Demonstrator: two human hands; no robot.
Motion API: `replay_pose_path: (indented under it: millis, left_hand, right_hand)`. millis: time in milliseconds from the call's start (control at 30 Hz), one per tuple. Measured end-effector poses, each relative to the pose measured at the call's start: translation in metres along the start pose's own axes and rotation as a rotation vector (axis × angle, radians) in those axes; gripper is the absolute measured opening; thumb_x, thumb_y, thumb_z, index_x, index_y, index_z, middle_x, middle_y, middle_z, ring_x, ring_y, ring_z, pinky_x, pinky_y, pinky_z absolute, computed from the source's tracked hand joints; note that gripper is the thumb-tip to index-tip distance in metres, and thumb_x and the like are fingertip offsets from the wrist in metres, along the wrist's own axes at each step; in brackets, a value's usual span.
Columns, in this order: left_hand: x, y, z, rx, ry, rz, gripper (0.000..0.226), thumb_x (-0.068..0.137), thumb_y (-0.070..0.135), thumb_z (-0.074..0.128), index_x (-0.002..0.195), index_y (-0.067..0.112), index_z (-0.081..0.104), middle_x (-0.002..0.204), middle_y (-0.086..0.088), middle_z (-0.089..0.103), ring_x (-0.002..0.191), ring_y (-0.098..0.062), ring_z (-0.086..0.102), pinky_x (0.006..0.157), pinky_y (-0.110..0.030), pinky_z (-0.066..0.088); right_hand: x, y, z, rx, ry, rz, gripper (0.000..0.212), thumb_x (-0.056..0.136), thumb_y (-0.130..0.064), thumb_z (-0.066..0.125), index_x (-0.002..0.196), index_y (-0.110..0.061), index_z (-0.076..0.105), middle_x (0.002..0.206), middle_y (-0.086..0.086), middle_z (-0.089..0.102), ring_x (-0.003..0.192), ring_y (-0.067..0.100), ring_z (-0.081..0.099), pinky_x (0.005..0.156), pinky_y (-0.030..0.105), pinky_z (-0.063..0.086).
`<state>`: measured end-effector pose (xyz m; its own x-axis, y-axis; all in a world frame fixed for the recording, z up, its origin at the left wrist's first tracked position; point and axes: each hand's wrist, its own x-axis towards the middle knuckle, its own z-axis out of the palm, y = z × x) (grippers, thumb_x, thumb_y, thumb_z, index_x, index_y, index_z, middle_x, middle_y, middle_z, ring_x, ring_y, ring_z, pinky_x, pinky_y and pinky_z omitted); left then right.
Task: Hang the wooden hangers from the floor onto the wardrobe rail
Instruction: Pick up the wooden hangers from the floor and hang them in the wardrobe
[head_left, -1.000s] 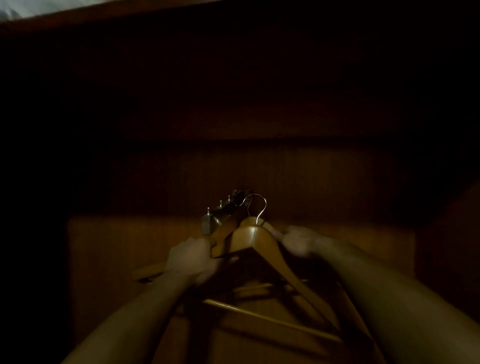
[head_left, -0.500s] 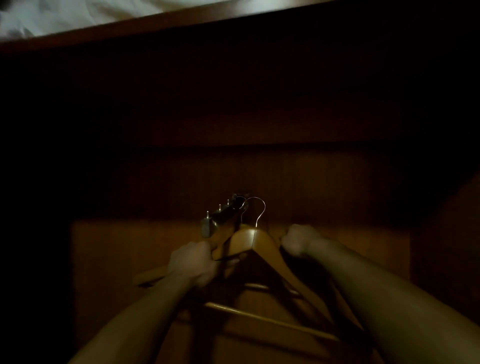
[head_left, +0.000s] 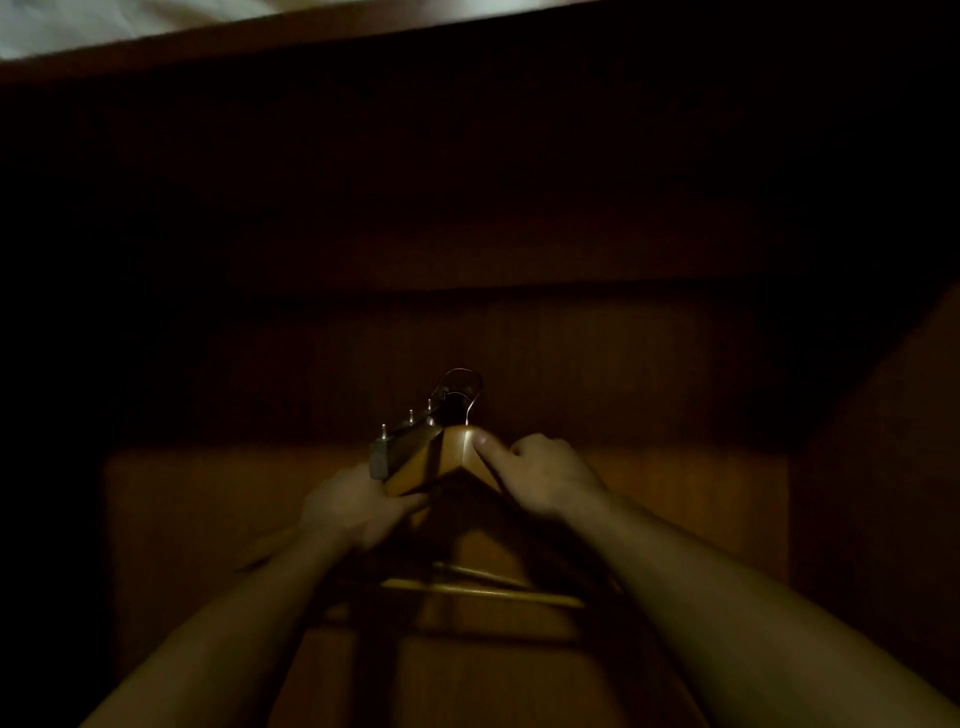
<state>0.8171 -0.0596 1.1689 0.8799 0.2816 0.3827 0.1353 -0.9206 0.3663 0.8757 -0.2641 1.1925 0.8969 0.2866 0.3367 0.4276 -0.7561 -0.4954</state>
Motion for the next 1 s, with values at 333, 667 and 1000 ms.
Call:
replay_pose_path:
  millis: [333,667,1000]
  left_hand:
    - [0.014,-0.023,0.012,0.018,-0.035,-0.033,0.063,0.084,0.073,0.054,0.13,0.03,0.055,0.098,0.009,0.062,0.076,-0.004,0.053,0.064,-0.024,0.042]
    - [0.011,-0.028,0.031,-0.012,0.091,-0.016,0.041,0.084,0.049,0.07,0.117,0.028,0.056,0.106,0.005,0.067,0.093,-0.016,0.065,0.081,-0.035,0.056]
    - [-0.003,-0.035,0.01,0.098,0.086,0.046,0.05,0.087,0.061,0.061,0.121,0.026,0.053,0.119,0.003,0.062,0.106,-0.018,0.06,0.089,-0.039,0.053]
  right_hand:
    - [0.015,0.0,0.024,-0.07,-0.018,0.001,0.078,0.089,-0.078,0.025,0.102,-0.014,0.068,0.099,0.007,0.068,0.089,0.024,0.065,0.085,0.041,0.055]
    - [0.001,-0.003,0.027,-0.201,0.009,0.042,0.081,0.088,-0.08,0.02,0.087,-0.014,0.066,0.088,0.005,0.066,0.079,0.02,0.065,0.076,0.037,0.057]
    - [-0.021,-0.018,0.025,-0.4,0.013,0.075,0.057,0.097,-0.062,0.038,0.101,-0.013,0.065,0.096,0.005,0.066,0.088,0.02,0.065,0.082,0.039,0.057]
